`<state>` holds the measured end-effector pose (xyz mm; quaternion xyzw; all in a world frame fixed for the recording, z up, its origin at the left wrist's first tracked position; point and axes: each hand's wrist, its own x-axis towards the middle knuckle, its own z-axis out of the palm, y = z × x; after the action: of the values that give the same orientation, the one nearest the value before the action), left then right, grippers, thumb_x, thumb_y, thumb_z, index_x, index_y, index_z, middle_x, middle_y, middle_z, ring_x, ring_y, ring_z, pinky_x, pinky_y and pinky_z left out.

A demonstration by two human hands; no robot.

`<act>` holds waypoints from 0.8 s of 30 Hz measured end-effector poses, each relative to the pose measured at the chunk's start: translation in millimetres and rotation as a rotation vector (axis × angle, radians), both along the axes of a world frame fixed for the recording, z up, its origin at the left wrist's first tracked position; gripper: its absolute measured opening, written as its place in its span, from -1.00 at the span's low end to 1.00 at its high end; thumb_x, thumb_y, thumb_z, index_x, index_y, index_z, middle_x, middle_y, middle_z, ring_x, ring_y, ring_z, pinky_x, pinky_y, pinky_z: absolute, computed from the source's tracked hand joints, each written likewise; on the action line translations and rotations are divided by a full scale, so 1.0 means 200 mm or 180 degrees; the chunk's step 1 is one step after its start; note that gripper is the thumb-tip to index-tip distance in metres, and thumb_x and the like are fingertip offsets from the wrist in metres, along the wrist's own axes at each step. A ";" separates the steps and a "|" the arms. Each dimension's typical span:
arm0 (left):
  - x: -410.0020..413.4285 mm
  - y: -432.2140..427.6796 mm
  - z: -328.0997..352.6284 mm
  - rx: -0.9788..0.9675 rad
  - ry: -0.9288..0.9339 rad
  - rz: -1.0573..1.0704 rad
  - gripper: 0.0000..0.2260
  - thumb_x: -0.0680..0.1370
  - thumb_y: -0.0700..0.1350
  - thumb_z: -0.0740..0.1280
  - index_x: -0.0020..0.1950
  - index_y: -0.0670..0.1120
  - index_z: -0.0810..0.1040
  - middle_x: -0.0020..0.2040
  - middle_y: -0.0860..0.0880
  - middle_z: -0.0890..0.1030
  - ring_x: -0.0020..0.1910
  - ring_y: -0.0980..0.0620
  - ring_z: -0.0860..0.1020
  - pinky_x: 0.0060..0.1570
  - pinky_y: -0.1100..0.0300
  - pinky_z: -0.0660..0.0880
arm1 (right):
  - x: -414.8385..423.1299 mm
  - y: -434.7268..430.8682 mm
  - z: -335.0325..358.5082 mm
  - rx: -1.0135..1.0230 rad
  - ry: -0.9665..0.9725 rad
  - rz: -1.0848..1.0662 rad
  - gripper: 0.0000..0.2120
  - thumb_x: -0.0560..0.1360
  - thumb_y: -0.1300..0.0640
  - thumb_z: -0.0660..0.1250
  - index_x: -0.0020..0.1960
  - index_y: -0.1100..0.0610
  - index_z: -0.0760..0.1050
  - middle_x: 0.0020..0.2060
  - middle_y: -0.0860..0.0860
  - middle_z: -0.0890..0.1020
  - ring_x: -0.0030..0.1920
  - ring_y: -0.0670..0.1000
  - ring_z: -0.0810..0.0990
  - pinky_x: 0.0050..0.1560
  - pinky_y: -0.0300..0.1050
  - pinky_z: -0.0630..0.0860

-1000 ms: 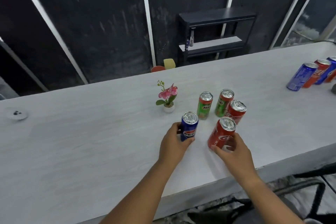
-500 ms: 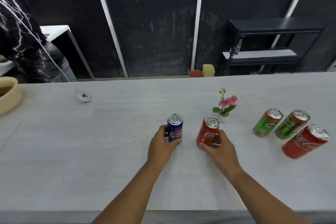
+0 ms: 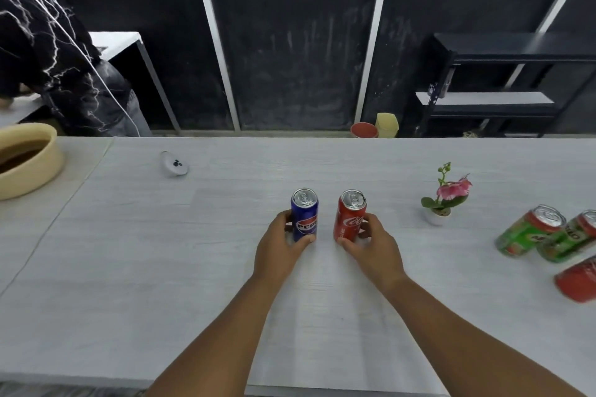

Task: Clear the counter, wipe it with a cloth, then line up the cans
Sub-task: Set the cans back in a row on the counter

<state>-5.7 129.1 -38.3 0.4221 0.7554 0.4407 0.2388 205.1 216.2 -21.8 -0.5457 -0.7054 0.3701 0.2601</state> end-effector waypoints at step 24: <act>-0.09 -0.02 -0.07 0.0108 0.0394 0.0062 -0.42 0.54 0.20 0.53 0.52 0.15 0.46 0.35 0.27 0.60 0.27 0.26 0.58 0.20 0.35 0.50 | -0.14 0.06 -0.09 0.0311 -0.0706 -0.0389 -0.23 0.38 -0.44 0.49 0.49 -0.16 0.45 0.13 0.02 0.64 0.06 0.00 0.65 0.08 -0.02 0.65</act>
<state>-23.7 124.8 -51.7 0.4451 0.7652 0.4289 0.1802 176.2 227.2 -40.1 -0.6120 -0.7124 0.2562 0.2289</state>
